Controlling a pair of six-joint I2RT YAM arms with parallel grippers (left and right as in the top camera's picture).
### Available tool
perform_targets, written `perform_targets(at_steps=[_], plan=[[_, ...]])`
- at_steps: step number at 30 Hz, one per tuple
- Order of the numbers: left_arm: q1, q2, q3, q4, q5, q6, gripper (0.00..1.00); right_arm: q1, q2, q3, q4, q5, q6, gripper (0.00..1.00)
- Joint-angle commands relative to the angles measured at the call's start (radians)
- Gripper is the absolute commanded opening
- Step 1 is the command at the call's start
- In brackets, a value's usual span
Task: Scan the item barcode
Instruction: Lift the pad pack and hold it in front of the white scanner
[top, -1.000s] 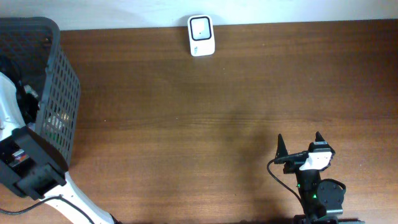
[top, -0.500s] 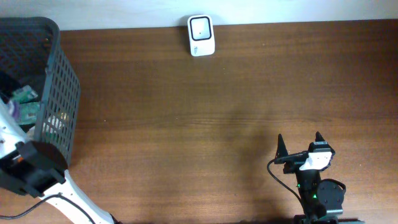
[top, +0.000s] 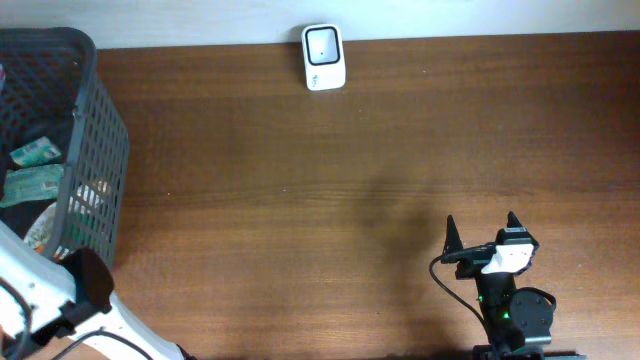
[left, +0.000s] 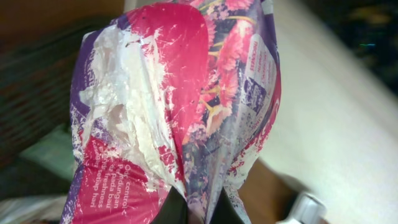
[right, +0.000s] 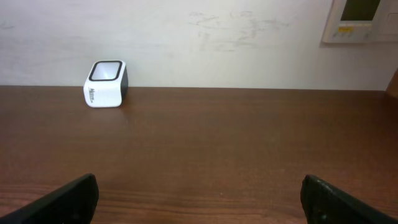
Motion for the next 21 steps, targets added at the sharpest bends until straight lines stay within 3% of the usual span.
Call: perform_targets(at_steps=[1,4,7,12,21], plan=[[-0.096,-0.045,0.074,0.016,0.106,0.021,0.0,0.008,-0.006,-0.009,-0.002,0.008,0.008,0.98],[-0.195,-0.048,0.075,0.023,0.1,0.044,0.0,0.008,-0.006,-0.009,-0.002,0.008,0.008,0.99],[-0.325,-0.047,0.061,0.018,0.1,0.178,0.0,0.008,-0.006,-0.009,-0.002,0.008,0.008,0.98],[-0.509,-0.036,0.041,0.006,0.05,0.305,0.0,0.008,-0.006,-0.009,-0.002,0.008,0.008,0.99],[-0.696,0.031,-0.089,-0.077,-0.192,0.306,0.0,0.008,-0.006,-0.009,-0.002,0.008,0.008,0.98]])
